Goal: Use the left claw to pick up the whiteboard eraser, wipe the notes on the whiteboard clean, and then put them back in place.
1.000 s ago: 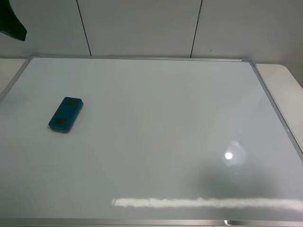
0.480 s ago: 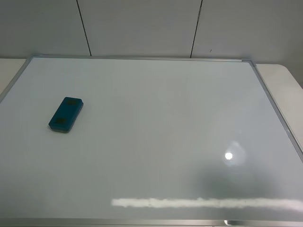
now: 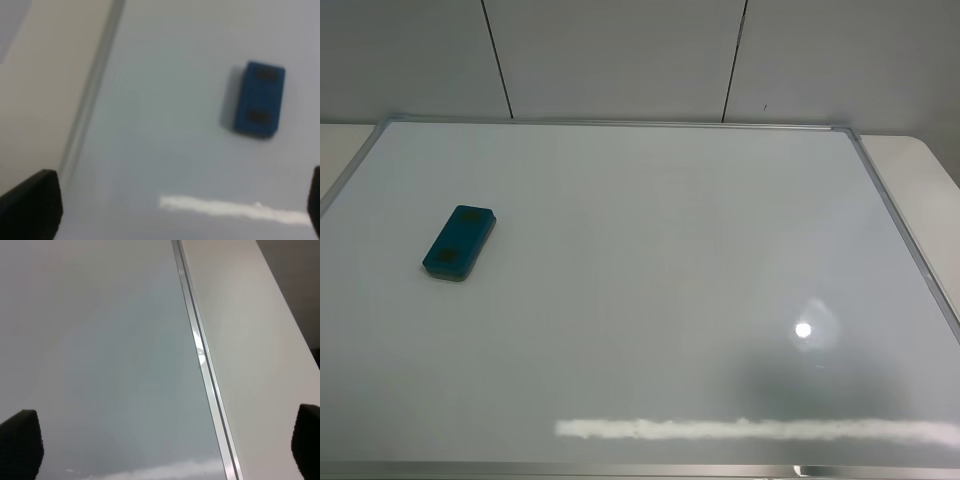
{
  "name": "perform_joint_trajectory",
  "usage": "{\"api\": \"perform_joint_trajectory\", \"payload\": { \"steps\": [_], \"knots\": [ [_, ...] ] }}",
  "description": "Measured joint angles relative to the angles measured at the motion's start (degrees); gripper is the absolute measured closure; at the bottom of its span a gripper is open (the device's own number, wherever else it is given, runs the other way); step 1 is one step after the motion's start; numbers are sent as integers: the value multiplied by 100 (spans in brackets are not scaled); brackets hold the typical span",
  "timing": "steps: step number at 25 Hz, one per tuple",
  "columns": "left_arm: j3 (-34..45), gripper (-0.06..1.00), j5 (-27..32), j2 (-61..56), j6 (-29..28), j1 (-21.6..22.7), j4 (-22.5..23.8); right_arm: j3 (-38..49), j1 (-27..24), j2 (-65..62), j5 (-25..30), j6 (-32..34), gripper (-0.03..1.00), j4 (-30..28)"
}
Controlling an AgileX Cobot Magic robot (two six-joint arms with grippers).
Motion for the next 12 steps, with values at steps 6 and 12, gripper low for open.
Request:
{"api": "perform_joint_trajectory", "payload": {
  "steps": [6,12],
  "knots": [
    [395,-5,166,-385,-36,-437,-10,0,0,0,0,0,-2,0],
    [671,-5,165,-1291,-36,-449,-108,0,0,0,0,0,-2,0]
  ]
}}
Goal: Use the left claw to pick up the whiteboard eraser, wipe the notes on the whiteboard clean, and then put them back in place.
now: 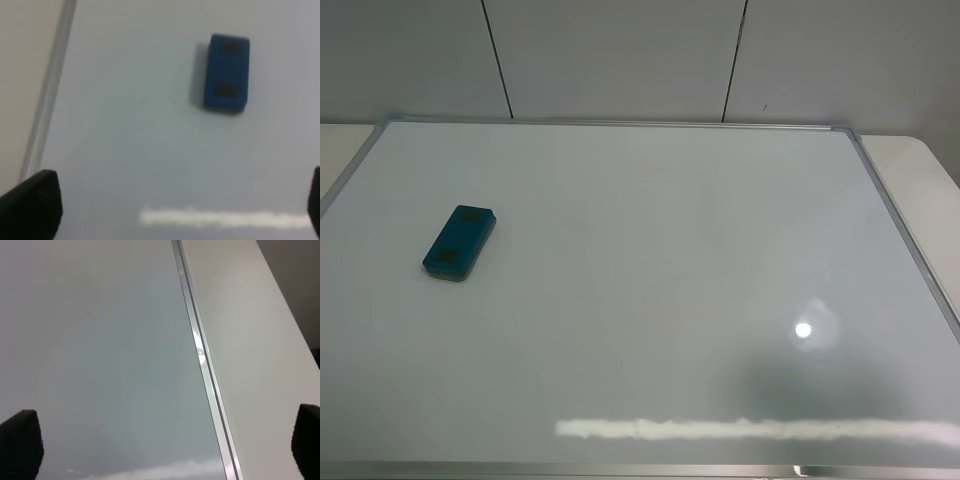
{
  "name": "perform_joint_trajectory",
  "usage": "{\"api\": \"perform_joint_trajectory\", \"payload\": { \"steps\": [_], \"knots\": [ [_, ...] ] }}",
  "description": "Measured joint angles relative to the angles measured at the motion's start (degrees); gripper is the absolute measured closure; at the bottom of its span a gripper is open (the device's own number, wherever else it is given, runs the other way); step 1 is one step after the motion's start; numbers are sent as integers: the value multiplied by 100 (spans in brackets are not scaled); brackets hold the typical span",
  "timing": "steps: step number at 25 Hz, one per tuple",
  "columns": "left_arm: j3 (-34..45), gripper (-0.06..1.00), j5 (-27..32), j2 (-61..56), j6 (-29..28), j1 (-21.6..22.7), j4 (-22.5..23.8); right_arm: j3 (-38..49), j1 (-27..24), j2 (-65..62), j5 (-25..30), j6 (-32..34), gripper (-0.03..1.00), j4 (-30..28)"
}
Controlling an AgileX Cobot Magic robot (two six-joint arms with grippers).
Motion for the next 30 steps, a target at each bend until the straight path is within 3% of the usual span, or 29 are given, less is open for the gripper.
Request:
{"api": "perform_joint_trajectory", "payload": {
  "steps": [30],
  "knots": [
    [19,-5,0,-318,38,0,17,0,0,0,0,0,-2,5]
  ]
}}
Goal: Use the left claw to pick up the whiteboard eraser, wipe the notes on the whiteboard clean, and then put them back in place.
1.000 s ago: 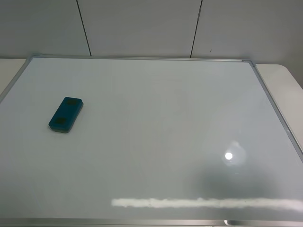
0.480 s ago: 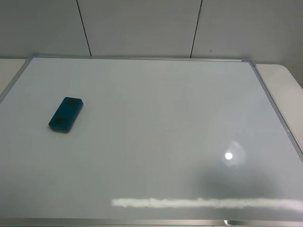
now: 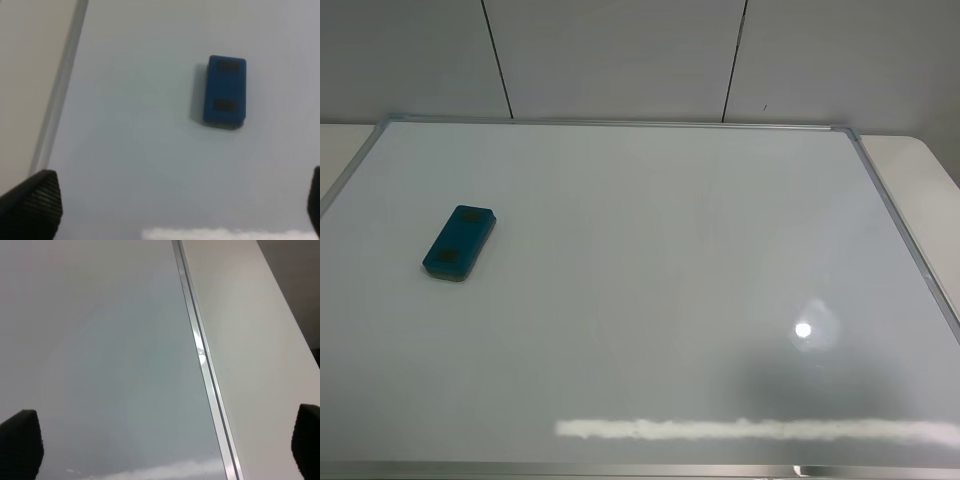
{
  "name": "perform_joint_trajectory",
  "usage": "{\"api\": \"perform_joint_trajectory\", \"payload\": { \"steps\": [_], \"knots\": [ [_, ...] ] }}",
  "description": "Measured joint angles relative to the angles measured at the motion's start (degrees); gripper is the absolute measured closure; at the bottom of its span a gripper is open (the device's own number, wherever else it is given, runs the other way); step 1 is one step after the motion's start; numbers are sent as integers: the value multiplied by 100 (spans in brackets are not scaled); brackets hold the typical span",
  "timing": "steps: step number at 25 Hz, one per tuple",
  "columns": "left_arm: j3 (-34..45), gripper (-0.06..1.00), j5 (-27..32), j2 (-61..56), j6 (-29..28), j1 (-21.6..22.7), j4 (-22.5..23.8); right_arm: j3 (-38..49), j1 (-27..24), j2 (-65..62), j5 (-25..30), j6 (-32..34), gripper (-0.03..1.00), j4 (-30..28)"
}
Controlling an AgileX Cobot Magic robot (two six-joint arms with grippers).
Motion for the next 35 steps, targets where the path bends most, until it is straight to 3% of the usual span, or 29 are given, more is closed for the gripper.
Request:
{"api": "perform_joint_trajectory", "payload": {
  "steps": [35],
  "knots": [
    [0,-5,0,0,-38,46,14,0,0,0,0,0,-2,0]
  ]
}}
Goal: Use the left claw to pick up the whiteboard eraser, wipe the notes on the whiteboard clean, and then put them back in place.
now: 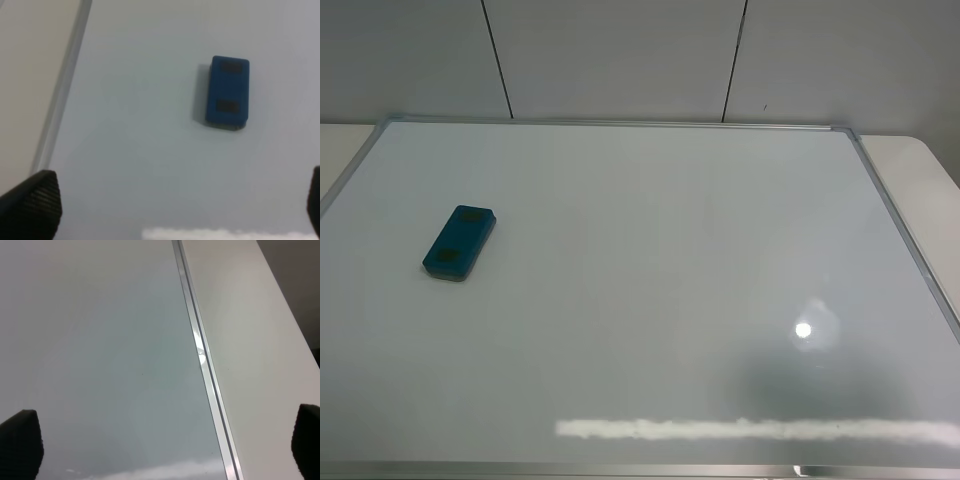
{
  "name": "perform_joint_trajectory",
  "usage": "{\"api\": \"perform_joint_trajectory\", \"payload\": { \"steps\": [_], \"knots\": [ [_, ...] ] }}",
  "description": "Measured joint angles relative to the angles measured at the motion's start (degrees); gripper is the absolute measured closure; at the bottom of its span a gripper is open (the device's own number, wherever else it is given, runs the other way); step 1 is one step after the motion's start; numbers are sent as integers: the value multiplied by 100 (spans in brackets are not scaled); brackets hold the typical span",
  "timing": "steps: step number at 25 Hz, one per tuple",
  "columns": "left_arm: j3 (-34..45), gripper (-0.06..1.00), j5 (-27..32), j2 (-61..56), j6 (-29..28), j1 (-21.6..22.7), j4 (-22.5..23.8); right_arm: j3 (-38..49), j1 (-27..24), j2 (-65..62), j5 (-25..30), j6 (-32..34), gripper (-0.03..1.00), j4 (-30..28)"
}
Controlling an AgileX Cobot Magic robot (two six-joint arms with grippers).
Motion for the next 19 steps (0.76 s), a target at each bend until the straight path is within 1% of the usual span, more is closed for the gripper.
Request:
{"api": "perform_joint_trajectory", "payload": {
  "steps": [19],
  "knots": [
    [0,-5,0,0,0,0,1,0,0,0,0,0,-2,0]
  ]
}}
